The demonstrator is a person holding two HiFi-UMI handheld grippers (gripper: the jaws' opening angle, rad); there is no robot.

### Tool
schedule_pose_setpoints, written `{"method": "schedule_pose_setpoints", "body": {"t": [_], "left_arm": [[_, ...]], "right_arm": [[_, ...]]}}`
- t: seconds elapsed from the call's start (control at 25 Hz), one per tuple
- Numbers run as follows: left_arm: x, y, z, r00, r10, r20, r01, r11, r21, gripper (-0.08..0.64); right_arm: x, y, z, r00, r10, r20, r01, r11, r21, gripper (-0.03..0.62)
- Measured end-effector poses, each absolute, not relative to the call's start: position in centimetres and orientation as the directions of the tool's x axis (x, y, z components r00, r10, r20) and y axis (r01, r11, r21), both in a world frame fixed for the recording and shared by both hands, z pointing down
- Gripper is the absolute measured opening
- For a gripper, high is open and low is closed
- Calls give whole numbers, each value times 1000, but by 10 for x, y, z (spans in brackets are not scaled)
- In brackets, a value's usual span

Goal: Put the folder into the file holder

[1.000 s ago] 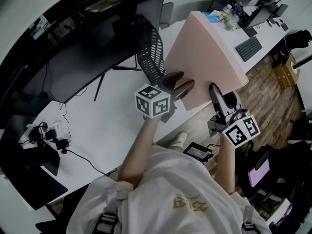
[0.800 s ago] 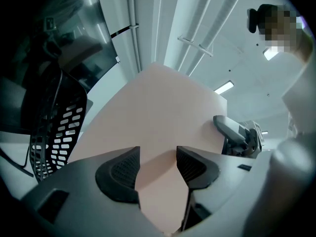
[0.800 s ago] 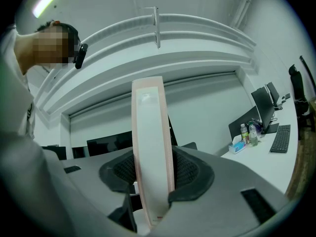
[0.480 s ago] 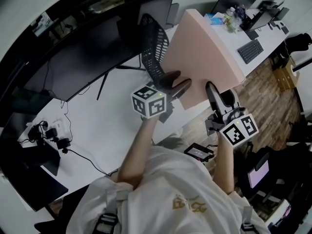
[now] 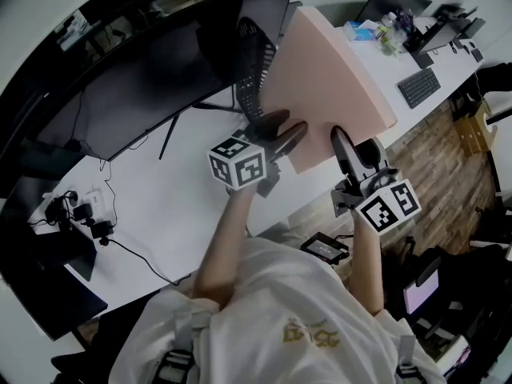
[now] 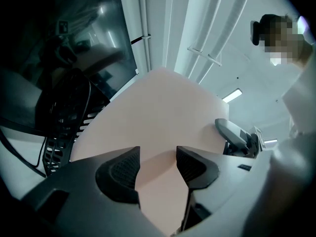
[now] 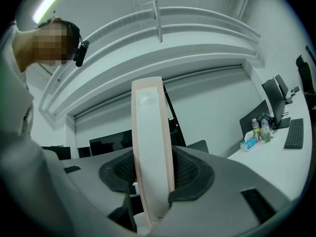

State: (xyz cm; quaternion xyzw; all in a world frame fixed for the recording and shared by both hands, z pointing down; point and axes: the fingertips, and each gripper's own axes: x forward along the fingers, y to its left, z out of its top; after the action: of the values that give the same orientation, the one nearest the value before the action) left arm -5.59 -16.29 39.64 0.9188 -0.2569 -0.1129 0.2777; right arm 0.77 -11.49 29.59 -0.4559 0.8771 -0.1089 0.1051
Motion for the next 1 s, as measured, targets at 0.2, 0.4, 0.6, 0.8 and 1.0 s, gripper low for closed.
{"method": "schedule_pose_setpoints", "body": {"t": [0.2, 0.4, 0.6, 0.8, 1.0], "left_arm": [[-62, -175, 398, 825, -561, -72, -420, -694, 585, 244], [-67, -188, 402, 811, -580, -75, -426, -674, 603, 239], [-69, -198, 411, 804, -591, -68, -426, -652, 627, 238], [-75, -206, 416, 793, -605, -75, -420, -631, 652, 236], [-81, -216, 420, 784, -615, -85, -410, -616, 673, 236]], "right_arm": [[4, -128, 297, -573, -815, -90, -766, 571, -295, 189], [0, -142, 301, -575, -813, -93, -763, 574, -298, 190], [-3, -154, 308, -582, -809, -84, -760, 578, -298, 190], [-8, -162, 312, -587, -805, -86, -761, 585, -279, 190], [-15, -170, 316, -577, -811, -96, -769, 579, -272, 190]]}}
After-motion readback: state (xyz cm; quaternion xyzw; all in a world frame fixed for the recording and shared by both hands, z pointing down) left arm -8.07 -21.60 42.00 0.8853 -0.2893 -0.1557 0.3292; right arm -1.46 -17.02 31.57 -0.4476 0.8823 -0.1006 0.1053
